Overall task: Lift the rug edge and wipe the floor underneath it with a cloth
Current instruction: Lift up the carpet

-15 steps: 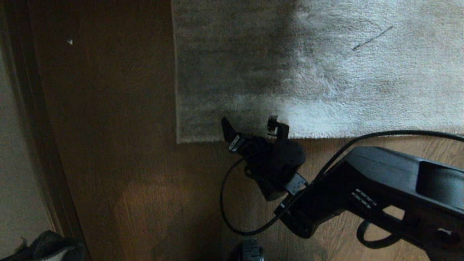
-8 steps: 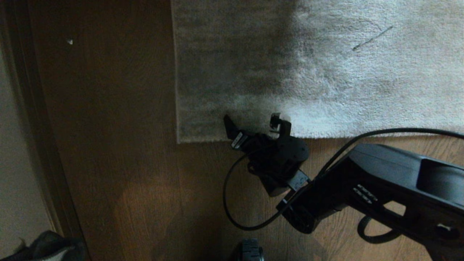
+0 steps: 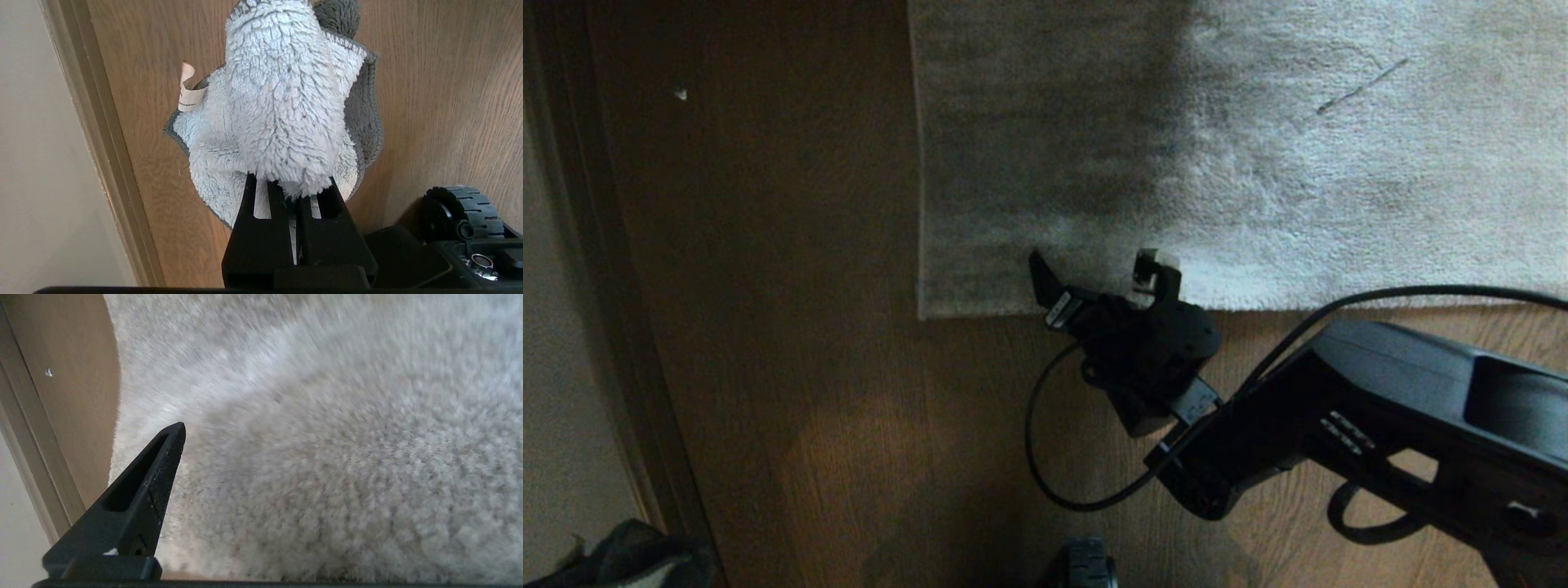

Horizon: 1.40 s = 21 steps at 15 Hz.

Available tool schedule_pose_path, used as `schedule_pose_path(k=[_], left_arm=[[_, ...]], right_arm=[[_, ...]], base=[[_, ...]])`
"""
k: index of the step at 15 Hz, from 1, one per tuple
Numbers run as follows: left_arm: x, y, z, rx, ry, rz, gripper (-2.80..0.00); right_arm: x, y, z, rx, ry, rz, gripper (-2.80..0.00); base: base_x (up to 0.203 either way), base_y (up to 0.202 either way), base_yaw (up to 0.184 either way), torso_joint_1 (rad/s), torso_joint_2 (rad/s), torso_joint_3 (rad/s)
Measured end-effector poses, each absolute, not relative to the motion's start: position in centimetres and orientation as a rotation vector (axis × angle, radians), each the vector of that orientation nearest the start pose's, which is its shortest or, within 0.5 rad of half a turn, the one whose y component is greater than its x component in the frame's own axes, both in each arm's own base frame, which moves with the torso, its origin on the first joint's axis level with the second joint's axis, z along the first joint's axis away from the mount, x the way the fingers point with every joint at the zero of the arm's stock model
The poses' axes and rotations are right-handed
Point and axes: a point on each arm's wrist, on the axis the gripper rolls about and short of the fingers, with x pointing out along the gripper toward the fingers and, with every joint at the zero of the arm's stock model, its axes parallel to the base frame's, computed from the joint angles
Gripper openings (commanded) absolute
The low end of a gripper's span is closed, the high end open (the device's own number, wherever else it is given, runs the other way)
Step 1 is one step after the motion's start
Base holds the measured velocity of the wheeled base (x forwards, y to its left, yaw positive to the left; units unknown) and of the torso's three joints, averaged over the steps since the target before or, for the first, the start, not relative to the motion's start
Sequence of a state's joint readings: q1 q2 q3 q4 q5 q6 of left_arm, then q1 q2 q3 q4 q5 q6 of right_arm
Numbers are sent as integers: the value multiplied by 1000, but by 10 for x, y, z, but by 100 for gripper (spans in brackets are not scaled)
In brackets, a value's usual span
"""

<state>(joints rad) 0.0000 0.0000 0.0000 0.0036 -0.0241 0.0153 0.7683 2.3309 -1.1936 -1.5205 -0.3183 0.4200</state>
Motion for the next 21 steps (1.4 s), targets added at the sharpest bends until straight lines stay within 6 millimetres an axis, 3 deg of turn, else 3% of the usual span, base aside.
schedule_pose_path(k=[1, 21], left_arm=[[-23, -1, 75, 15, 3, -24, -280], [-23, -1, 75, 15, 3, -24, -280]], right_arm=[[324, 303, 130, 606, -240, 510, -280], [323, 291, 130, 693, -215, 438, -280]], base=[[0, 0, 0, 0, 0, 0], [0, 0, 0, 0, 0, 0]])
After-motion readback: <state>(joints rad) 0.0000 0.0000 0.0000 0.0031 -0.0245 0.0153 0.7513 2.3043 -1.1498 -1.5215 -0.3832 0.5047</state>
